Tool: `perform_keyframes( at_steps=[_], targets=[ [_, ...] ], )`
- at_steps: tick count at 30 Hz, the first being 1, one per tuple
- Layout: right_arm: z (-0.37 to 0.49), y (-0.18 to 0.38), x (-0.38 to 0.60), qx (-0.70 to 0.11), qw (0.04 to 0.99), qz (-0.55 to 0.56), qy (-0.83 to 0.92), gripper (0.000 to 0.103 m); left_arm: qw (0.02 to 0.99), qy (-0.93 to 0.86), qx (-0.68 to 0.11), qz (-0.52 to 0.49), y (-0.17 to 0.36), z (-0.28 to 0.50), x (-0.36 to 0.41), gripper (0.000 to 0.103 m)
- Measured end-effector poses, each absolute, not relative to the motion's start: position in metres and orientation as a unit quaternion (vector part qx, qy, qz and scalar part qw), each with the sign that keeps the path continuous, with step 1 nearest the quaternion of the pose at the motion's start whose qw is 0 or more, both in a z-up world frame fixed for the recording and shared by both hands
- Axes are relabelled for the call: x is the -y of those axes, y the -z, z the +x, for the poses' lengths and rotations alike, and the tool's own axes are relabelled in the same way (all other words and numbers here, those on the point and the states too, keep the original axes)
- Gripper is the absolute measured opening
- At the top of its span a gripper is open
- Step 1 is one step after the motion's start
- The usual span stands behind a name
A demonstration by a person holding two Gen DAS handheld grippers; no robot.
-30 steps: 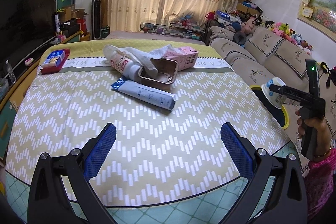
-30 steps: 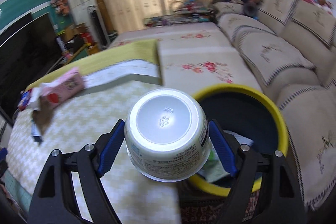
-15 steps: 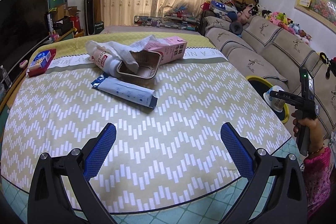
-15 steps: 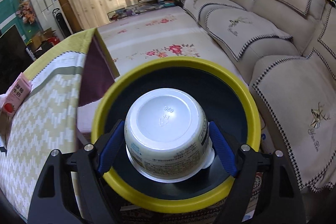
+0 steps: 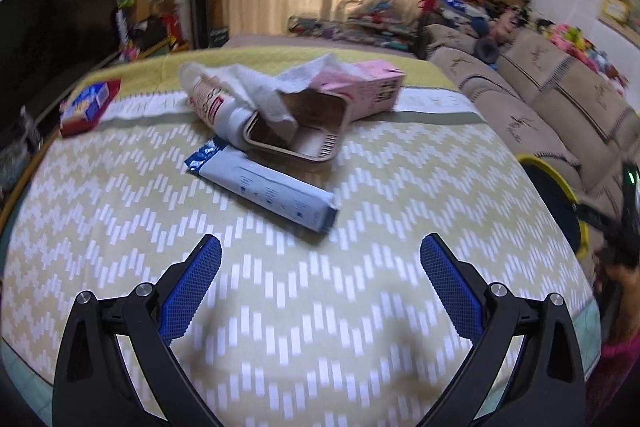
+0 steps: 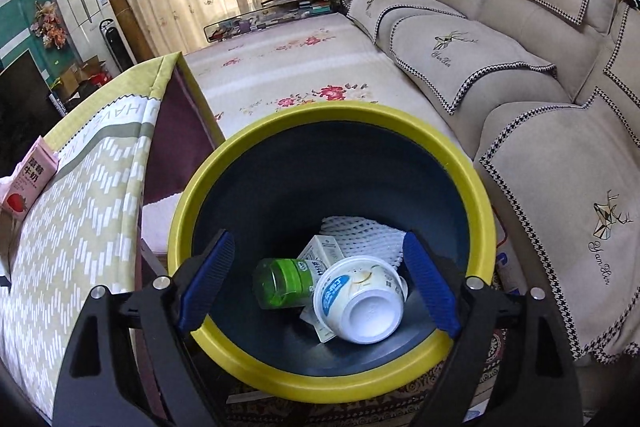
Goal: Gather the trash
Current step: 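Grasp the white toothpaste tube with the left tool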
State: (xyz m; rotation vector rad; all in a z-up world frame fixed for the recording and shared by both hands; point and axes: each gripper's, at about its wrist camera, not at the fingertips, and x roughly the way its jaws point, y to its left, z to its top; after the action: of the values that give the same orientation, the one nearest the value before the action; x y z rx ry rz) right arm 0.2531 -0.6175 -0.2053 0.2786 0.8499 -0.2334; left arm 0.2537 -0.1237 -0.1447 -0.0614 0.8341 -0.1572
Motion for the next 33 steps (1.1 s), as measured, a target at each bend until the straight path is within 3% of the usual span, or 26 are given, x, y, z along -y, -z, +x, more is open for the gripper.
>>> perform_keyframes(
  at_steps=[11,26,33],
  targets=[
    [0.25,0.204,0.62,-0.409,0.895,0.141,0.106,0.082,0.898,0.002,-0.433,-0.079,0.164,0.308,0.106,0.098],
    [0.254,0.203,0.605,-0.411,0.896,0.14,0.089,0.082,0.898,-0.047,-0.431,-0.082,0.153,0.281,0.036,0.098],
    [0.257,0.198,0.594,-0.412,0.898,0.13,0.081,0.083,0.895,-0.024,-0.44,-0.073,0.16,0.296,0.042,0.098]
  ],
)
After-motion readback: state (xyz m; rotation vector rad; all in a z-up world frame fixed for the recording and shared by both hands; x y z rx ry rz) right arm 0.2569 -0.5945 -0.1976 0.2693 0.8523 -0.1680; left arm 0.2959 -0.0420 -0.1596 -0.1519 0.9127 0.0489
